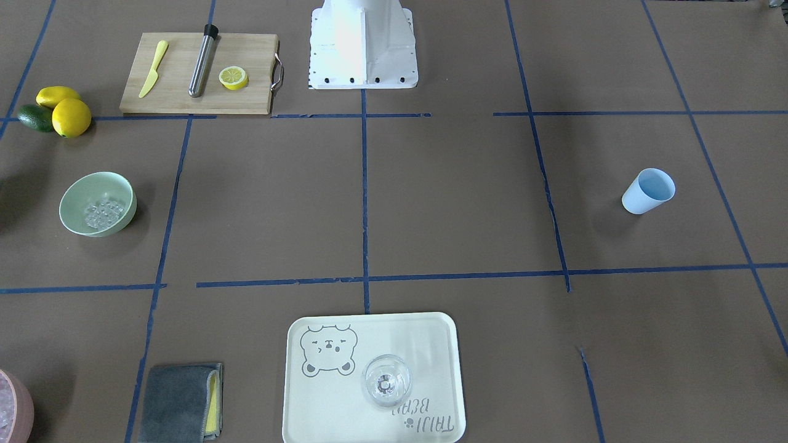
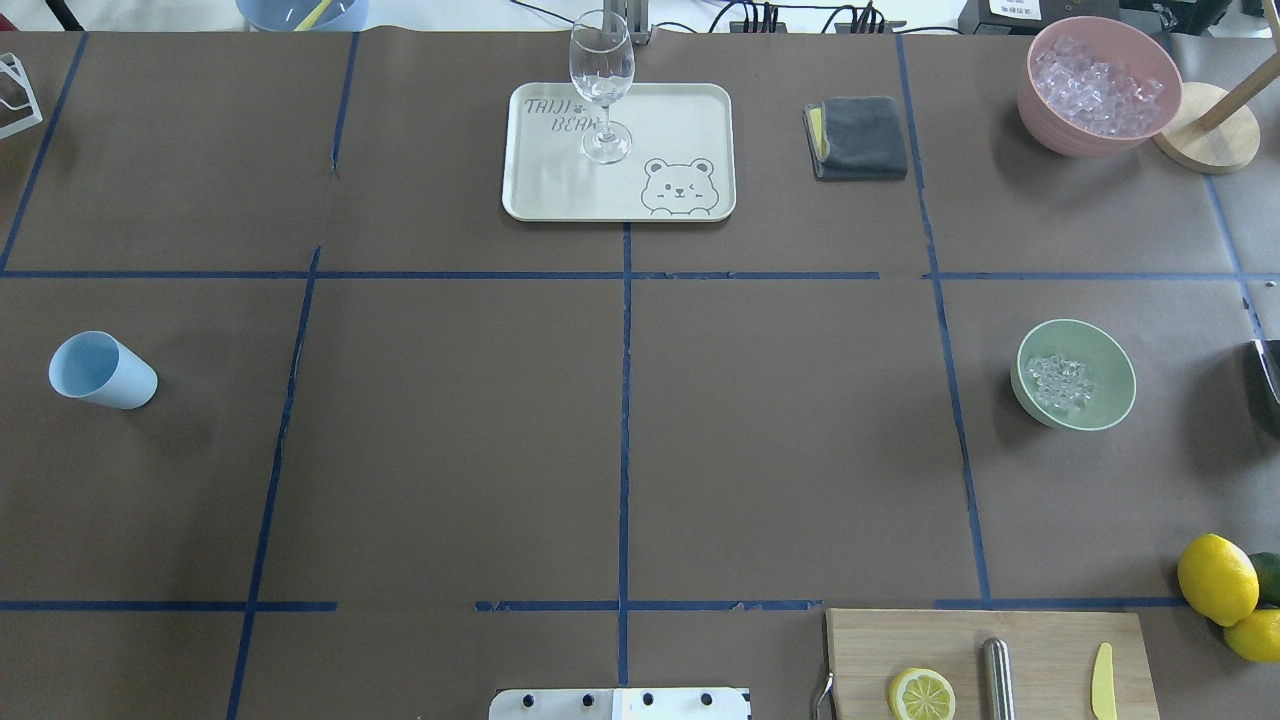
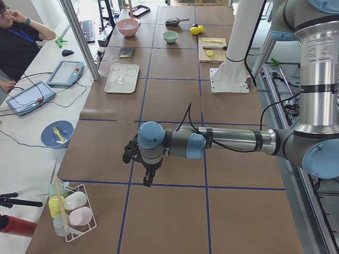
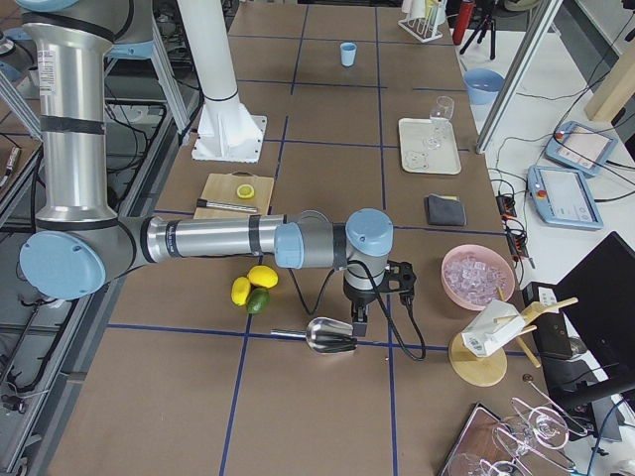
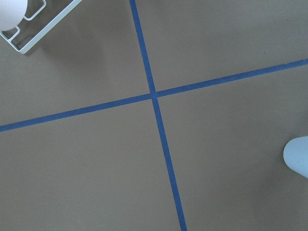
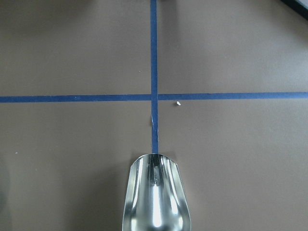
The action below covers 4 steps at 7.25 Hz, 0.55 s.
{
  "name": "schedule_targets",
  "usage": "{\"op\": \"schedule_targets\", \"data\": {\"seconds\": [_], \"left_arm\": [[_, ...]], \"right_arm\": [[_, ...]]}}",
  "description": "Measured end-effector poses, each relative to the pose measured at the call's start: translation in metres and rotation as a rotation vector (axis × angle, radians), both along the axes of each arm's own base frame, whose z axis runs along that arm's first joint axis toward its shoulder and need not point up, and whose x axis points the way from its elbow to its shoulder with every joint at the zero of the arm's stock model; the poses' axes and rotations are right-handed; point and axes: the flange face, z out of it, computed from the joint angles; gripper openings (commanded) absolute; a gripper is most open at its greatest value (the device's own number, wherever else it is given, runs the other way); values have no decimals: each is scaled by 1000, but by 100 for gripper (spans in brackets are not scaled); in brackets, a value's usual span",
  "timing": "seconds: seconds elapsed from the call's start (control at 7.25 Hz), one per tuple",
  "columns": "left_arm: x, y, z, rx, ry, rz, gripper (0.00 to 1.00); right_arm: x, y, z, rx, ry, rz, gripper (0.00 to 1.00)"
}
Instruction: Pour ice into bowl
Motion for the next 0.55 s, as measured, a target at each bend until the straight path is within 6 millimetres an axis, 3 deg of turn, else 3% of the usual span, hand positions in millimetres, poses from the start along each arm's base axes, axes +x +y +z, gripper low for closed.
{"op": "schedule_targets", "data": {"seconds": [0.55], "left_arm": [[0, 1, 1, -4, 0, -1, 100]], "right_arm": [[0, 2, -2, -9, -8, 6, 100]]}}
